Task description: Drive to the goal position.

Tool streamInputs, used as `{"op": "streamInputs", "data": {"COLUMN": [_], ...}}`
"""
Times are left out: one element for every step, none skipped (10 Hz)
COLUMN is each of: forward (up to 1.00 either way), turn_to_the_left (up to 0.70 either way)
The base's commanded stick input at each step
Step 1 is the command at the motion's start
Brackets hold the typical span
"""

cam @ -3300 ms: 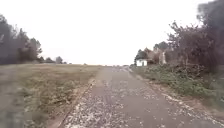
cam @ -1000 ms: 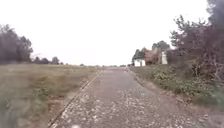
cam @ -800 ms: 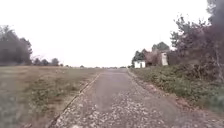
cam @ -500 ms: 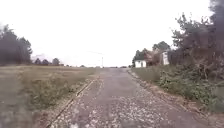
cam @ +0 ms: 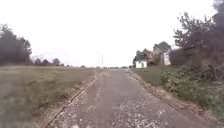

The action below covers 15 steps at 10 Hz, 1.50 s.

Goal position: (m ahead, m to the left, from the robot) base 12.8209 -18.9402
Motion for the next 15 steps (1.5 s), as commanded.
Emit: {"op": "streamInputs", "data": {"forward": [0.7,0.7,0.7,0.7,0.7,0.7,0.7,0.7,0.7,0.7,0.7,0.7,0.7,0.7,0.7], "turn_to_the_left": [-0.08,-0.14,-0.14,-0.14,-0.14,-0.14,-0.14,-0.14,-0.14,-0.14,-0.14,-0.14,-0.14,-0.14,-0.14]}}
